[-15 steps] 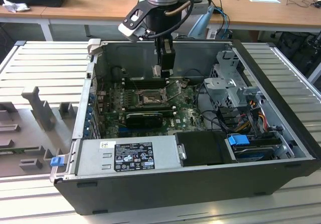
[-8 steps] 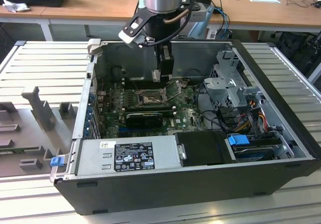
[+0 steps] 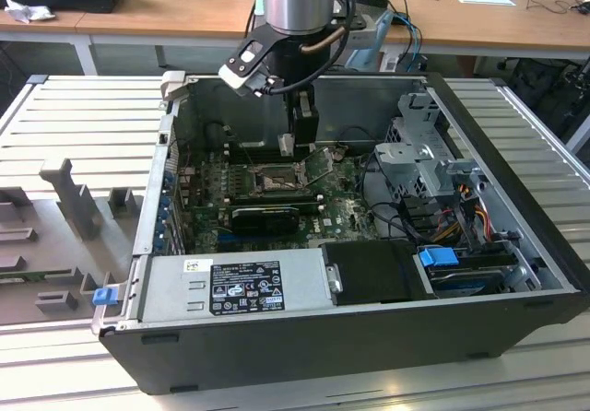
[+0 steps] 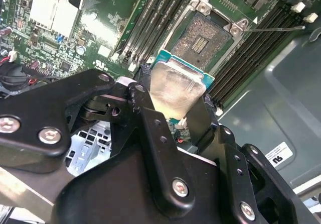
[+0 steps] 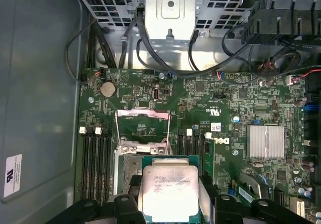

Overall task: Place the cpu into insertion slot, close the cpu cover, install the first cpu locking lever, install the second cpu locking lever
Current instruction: 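Place the cpu into insertion slot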

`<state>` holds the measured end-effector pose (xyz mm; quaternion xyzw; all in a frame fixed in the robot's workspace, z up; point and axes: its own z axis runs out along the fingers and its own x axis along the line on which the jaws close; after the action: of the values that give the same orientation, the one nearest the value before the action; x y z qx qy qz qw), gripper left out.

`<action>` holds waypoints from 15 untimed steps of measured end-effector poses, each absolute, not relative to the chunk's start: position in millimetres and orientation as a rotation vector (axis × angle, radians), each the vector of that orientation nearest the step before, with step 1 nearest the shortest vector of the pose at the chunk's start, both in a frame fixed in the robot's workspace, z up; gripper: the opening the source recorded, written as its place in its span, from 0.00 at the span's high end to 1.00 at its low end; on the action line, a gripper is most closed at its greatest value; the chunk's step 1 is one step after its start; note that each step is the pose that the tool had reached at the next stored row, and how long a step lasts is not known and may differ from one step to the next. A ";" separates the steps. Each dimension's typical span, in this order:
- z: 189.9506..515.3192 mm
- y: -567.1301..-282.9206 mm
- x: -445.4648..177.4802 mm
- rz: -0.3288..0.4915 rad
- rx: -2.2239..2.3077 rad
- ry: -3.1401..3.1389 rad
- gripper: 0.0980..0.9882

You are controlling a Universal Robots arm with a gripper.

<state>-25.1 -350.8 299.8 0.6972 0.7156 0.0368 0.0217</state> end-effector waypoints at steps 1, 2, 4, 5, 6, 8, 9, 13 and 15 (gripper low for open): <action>298.3 -350.9 -25.2 0.114 2.161 2.217 0.52; 296.8 -350.9 -25.1 0.114 2.161 2.217 0.52; 291.3 -350.8 -25.6 0.116 2.162 2.219 0.52; 289.0 -350.8 -25.7 0.115 2.163 2.220 0.52; 287.4 -350.8 -25.7 0.116 2.164 2.220 0.52; 284.3 -350.8 -25.7 0.117 2.164 2.220 0.52; 282.7 -350.8 -25.7 0.117 2.164 2.220 0.52; 274.5 -350.3 -26.7 0.117 2.164 2.220 0.52; 270.1 -350.2 -26.8 0.116 2.164 2.220 0.52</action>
<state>-26.8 -350.2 270.1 0.6973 0.7155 0.0375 0.0196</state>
